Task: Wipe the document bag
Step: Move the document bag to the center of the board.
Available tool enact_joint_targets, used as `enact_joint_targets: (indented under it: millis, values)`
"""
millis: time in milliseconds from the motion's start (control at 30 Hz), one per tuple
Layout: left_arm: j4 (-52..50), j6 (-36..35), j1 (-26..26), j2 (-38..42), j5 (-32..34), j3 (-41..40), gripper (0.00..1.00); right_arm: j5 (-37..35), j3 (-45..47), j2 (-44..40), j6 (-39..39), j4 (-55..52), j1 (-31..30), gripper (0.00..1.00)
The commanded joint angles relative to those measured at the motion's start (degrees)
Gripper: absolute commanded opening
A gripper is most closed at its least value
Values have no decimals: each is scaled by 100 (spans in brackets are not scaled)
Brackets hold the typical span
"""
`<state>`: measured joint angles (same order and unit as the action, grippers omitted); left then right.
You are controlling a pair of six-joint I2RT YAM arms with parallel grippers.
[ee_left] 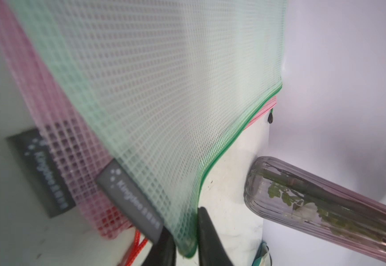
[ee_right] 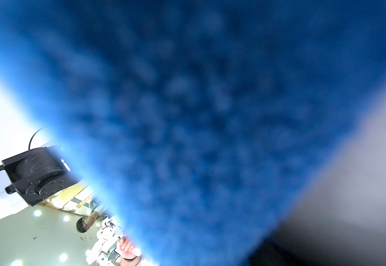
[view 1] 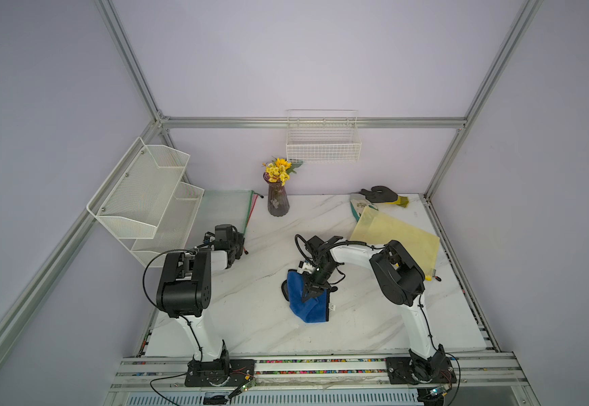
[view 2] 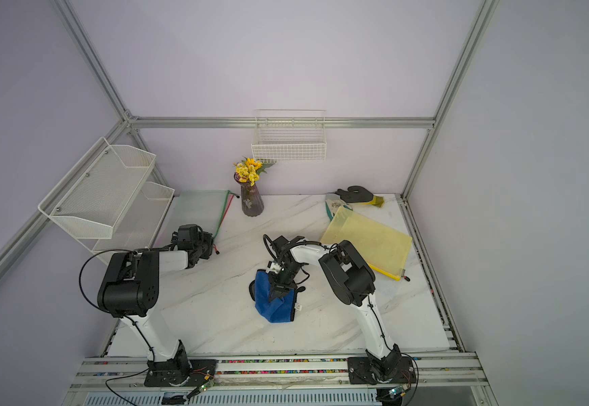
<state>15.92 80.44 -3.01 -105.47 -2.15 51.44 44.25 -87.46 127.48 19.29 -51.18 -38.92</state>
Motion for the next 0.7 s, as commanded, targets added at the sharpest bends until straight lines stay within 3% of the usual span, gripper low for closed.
enact_joint_targets:
  millis: [0,133,300,467,667]
  values:
    - [280,-50,-123,62,-9,209,16,-2210,261,903,-74,558,135,0]
    - [209,-132,-200,-135,-86,449,31,-2179,197,971,-74,565,147,0]
    - [-88,-376,-209,-76,-5,674,0,-2161,133,981,-74,525,173,0]
    - [-382,-670,-209,12,-481,975,0,-2179,89,688,-72,439,252,0]
    - [-1237,-1187,117,822,-980,878,0,-2674,-127,-198,-12,66,314,0]
